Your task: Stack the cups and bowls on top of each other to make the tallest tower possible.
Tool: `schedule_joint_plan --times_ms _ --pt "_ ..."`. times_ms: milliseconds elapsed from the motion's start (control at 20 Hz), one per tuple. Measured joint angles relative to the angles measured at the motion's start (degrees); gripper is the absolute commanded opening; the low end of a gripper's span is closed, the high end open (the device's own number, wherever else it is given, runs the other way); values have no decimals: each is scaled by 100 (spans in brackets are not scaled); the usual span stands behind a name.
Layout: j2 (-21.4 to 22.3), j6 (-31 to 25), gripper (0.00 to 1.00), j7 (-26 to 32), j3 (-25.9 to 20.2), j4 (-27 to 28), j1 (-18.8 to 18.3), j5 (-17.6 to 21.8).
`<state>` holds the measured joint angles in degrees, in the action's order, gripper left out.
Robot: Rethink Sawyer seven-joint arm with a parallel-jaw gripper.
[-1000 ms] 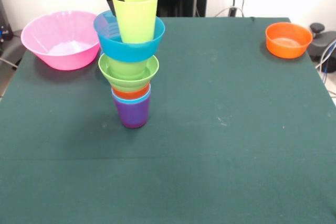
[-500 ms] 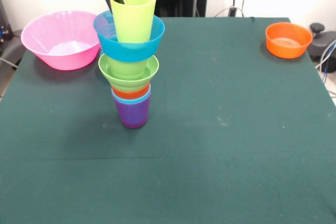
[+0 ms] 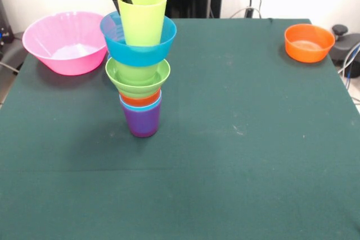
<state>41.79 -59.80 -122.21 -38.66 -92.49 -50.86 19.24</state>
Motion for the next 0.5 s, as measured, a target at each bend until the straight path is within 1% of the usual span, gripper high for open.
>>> schedule_joint_plan --times_ms 500 --pt "9 0 0 0 -1 -32 -20 8"
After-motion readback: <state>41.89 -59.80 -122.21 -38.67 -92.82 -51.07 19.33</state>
